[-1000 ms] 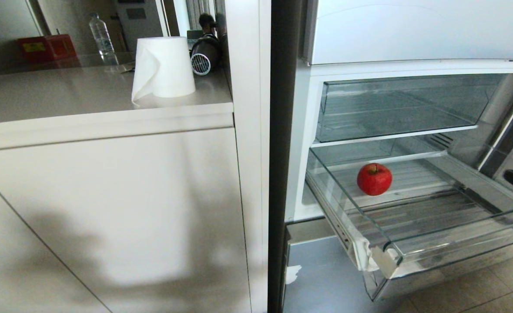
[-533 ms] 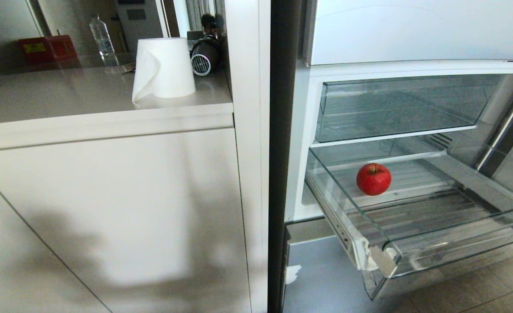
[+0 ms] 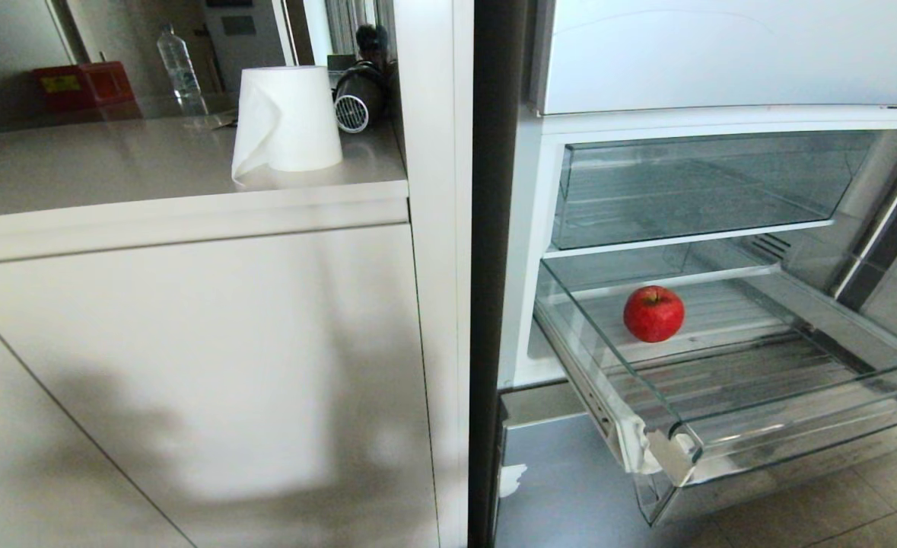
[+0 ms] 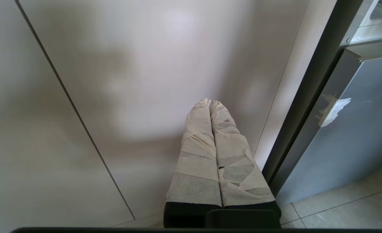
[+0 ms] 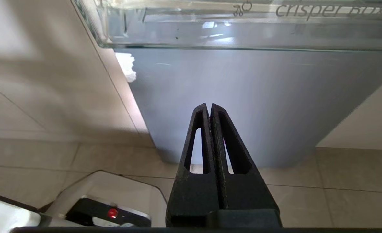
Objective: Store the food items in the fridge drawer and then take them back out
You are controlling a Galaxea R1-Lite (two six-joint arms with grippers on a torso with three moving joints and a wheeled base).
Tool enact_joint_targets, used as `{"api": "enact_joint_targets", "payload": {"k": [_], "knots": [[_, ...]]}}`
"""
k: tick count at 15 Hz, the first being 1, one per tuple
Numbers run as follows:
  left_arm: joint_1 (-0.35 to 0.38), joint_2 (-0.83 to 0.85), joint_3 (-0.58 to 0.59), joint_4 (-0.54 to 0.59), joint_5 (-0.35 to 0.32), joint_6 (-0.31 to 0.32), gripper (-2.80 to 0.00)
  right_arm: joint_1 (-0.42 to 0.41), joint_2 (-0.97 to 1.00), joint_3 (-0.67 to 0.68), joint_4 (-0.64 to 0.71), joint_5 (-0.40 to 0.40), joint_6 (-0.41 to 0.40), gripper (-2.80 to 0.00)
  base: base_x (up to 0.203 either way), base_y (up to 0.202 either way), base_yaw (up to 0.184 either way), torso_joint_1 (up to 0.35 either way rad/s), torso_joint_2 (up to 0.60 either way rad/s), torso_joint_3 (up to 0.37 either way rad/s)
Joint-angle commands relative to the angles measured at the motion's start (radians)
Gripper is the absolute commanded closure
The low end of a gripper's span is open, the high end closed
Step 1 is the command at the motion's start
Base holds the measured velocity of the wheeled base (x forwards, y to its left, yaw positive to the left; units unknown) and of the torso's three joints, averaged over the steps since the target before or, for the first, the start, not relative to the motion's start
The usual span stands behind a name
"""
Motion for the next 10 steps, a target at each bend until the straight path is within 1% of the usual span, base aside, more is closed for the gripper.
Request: {"api": "enact_joint_targets", "payload": {"k": [1,2,3,4,6,7,9,10], "knots": [[0.0,0.0,0.0,0.0,0.001,0.0,0.0,0.002,0.002,0.002,0.0,-0.004,-0.012,0.0,0.0,0.0,0.0,0.0,0.0,0.0],[0.0,0.0,0.0,0.0,0.001,0.0,0.0,0.002,0.001,0.001,0.001,-0.014,-0.025,0.0,0.0,0.0,0.0,0.0,0.0,0.0],[0.0,0.0,0.0,0.0,0.001,0.0,0.0,0.001,0.002,0.002,0.023,-0.055,-0.061,0.0,0.0,0.0,0.0,0.0,0.0,0.0],[0.0,0.0,0.0,0.0,0.0,0.0,0.0,0.001,0.003,0.001,0.062,-0.067,-0.093,0.0,0.0,0.0,0.0,0.0,0.0,0.0],[0.0,0.0,0.0,0.0,0.0,0.0,0.0,-0.013,0.003,0.001,0.057,-0.067,-0.091,0.0,0.0,0.0,0.0,0.0,0.0,0.0],[0.0,0.0,0.0,0.0,0.0,0.0,0.0,-0.048,0.003,0.001,0.057,-0.066,-0.095,0.0,0.0,0.0,0.0,0.0,0.0,0.0],[0.0,0.0,0.0,0.0,0.001,0.0,0.0,-0.17,-0.015,0.002,0.057,-0.047,-0.109,0.0,0.0,0.0,0.0,0.0,0.0,0.0],[0.0,0.0,0.0,0.0,0.0,0.0,0.0,-0.199,-0.061,0.002,0.057,-0.038,-0.121,0.0,0.0,0.0,0.0,0.0,0.0,0.0]]}}
